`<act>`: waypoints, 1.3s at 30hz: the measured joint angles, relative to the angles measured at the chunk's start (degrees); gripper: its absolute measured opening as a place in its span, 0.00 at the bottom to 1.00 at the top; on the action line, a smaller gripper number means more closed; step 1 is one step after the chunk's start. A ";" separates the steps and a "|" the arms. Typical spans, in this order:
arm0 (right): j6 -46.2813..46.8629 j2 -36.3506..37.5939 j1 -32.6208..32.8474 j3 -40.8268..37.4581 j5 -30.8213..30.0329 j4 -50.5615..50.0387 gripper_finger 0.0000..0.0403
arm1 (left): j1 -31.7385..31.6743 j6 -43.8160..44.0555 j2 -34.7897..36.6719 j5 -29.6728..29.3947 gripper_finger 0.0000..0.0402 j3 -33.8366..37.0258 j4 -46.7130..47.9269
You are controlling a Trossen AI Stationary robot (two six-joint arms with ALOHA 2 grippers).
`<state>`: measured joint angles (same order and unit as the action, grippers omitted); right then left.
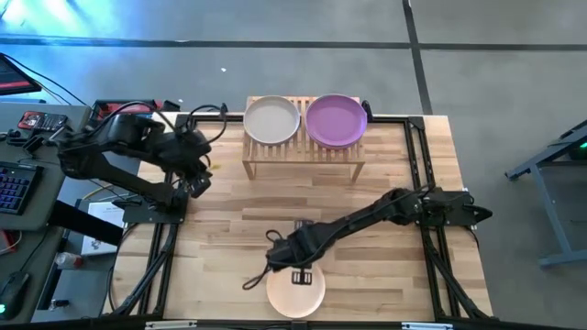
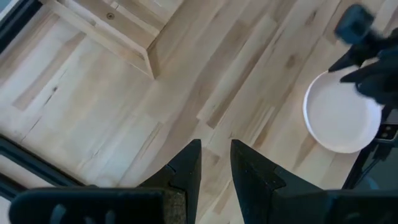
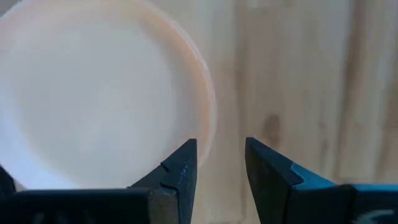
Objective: Place and stack plates onto a shelf
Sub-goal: Stack the white plate on top of the gray plate on the shelf
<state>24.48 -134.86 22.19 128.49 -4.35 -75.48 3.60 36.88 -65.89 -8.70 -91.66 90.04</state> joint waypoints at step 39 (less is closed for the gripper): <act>-15.56 -8.93 -2.33 0.01 3.05 9.97 0.28 | 6.38 3.07 1.20 -5.43 0.19 -0.02 -0.02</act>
<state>8.92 -143.79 19.86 128.50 -1.29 -65.52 9.98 39.94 -64.69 -14.13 -91.68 90.02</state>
